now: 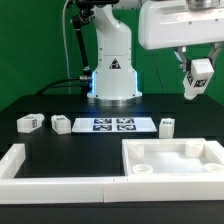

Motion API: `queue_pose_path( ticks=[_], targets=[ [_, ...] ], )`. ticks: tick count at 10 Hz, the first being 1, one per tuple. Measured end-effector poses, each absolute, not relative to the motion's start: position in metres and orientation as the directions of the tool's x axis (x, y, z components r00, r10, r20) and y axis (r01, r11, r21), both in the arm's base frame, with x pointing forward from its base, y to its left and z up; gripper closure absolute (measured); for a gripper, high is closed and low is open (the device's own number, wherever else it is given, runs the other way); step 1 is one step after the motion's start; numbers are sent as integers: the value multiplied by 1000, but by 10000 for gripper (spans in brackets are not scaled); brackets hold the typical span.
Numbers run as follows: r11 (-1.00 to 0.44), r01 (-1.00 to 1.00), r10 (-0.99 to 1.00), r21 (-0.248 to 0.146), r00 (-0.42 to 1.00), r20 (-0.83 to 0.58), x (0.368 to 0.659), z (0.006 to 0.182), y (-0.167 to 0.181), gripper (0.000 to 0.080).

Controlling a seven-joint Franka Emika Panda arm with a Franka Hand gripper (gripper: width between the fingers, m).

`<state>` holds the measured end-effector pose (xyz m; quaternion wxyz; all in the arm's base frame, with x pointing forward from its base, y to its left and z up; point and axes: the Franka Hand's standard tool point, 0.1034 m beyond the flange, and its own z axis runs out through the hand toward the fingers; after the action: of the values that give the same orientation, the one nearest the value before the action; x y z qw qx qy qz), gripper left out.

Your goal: Assemble square table

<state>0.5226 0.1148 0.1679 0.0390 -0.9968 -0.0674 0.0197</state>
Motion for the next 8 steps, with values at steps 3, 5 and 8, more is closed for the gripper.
queue_pose_path(
  ticks=[3, 5, 8],
  targets=[
    [-988, 134, 110, -83, 964, 244, 568, 151, 119, 508],
    [-987, 140, 90, -80, 889, 449, 611, 175, 129, 508],
    [-986, 146, 75, -76, 808, 584, 606, 170, 127, 508]
  ],
)
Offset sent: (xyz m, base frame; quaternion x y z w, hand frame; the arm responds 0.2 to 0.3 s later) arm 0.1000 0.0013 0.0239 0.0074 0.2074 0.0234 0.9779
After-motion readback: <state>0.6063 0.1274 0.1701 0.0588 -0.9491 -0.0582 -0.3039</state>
